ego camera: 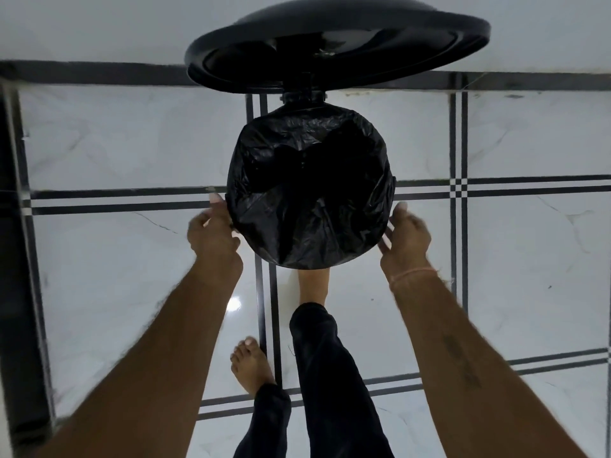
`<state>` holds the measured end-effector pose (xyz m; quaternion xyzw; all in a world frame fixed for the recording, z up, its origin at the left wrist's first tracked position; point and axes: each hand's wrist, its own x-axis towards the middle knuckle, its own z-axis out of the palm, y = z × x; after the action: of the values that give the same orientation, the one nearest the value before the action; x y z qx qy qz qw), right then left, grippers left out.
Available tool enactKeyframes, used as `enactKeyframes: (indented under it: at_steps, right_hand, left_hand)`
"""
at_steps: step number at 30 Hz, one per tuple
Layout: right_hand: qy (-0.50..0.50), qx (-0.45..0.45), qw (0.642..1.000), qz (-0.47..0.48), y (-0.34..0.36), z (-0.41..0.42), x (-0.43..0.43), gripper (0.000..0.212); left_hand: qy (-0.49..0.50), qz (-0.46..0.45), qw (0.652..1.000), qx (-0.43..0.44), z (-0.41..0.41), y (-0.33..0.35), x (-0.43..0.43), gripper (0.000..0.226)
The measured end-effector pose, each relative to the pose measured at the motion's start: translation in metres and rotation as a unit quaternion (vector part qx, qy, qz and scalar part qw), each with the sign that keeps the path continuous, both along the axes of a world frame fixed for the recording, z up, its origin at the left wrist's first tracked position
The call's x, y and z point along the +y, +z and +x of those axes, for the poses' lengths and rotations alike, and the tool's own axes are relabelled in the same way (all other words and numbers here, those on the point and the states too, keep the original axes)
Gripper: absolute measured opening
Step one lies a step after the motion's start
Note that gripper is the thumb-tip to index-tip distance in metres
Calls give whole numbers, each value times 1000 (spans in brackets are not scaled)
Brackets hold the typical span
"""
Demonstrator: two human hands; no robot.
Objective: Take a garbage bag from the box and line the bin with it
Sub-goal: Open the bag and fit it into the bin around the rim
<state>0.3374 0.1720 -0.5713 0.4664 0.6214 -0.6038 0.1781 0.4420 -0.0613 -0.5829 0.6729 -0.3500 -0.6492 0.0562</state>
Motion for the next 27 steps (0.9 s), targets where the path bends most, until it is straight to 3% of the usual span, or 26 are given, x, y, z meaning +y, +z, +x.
enactKeyframes:
  at_steps: [3, 5, 7, 10, 13, 19, 22, 27]
  right_hand:
    - [66, 85, 993, 37, 8, -25, -10, 20]
    - [136, 98, 985, 39, 10, -45, -19, 30]
    - [165, 73, 983, 19, 8, -63, -26, 37]
    - [138, -10, 990, 15, 5, -87, -28, 29]
    - [139, -57, 988, 23, -3, -102, -26, 46]
    - [215, -16, 976, 10, -1, -115, -37, 39]
    - [261, 12, 965, -1, 5, -126, -51, 38]
    - [313, -55, 948, -19, 5, -149, -58, 38]
  left_hand:
    - [-77, -44, 995, 51, -15, 5, -15, 31]
    - [-133, -32, 989, 63, -31, 9, -25, 30]
    - [-155, -15, 986, 57, -44, 11, -36, 27]
    - [-163, 19, 986, 23, -54, 8, -51, 22]
    - [-180, 28, 983, 4, -56, 0, -60, 22]
    - [-253, 9, 966, 45, -78, 6, -62, 35]
    - [-275, 17, 959, 66, -98, 19, -62, 29]
    - [-282, 57, 957, 29, -117, 16, -75, 33]
